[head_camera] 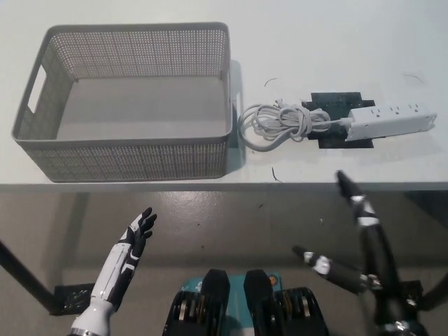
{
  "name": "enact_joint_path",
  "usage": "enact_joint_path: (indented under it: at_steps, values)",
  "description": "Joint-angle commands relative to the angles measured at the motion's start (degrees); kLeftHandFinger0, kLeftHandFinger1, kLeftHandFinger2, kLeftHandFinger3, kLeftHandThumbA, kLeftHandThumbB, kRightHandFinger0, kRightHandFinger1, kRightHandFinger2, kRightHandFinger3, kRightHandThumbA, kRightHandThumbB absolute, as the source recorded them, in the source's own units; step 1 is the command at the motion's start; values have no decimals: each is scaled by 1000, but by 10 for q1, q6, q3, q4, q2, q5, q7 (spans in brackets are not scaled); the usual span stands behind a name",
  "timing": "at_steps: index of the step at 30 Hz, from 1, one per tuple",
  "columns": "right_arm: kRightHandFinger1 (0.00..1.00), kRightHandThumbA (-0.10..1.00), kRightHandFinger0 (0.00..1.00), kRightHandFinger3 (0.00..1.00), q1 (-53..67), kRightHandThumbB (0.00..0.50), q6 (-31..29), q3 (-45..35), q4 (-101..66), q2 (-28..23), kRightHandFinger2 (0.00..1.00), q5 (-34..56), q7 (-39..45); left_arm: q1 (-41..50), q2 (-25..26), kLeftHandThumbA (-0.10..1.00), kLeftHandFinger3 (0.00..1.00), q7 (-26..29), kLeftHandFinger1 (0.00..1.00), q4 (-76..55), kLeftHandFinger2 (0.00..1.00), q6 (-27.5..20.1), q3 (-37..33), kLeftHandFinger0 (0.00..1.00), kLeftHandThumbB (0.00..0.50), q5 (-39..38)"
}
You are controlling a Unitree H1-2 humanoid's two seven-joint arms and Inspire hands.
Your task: Use the right hand to pick up a power strip and put it into a container on the left side
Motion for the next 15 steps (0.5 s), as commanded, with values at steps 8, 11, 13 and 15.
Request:
enact_joint_path:
  at_steps: [8,11,13,15]
  values:
    - [1000,762,1000,1000,-43,228,135,-116,-282,-104,1000,-37,48,4,14,1000,1000,-12,1000,-38,1000,-34,-2,1000,247,3]
    - [1000,744,1000,1000,-92,227,190,-136,-312,-143,1000,-71,76,3,14,1000,1000,-10,1000,-36,1000,-34,-3,1000,252,4]
    - [1000,787,1000,1000,-134,249,221,-140,-311,-168,1000,-111,95,0,14,1000,1000,-8,1000,-35,1000,-33,-2,1000,260,7]
    - [1000,873,1000,1000,-186,281,253,-131,-295,-188,1000,-184,123,-3,16,1000,1000,-6,1000,-31,1000,-34,-2,1000,258,9]
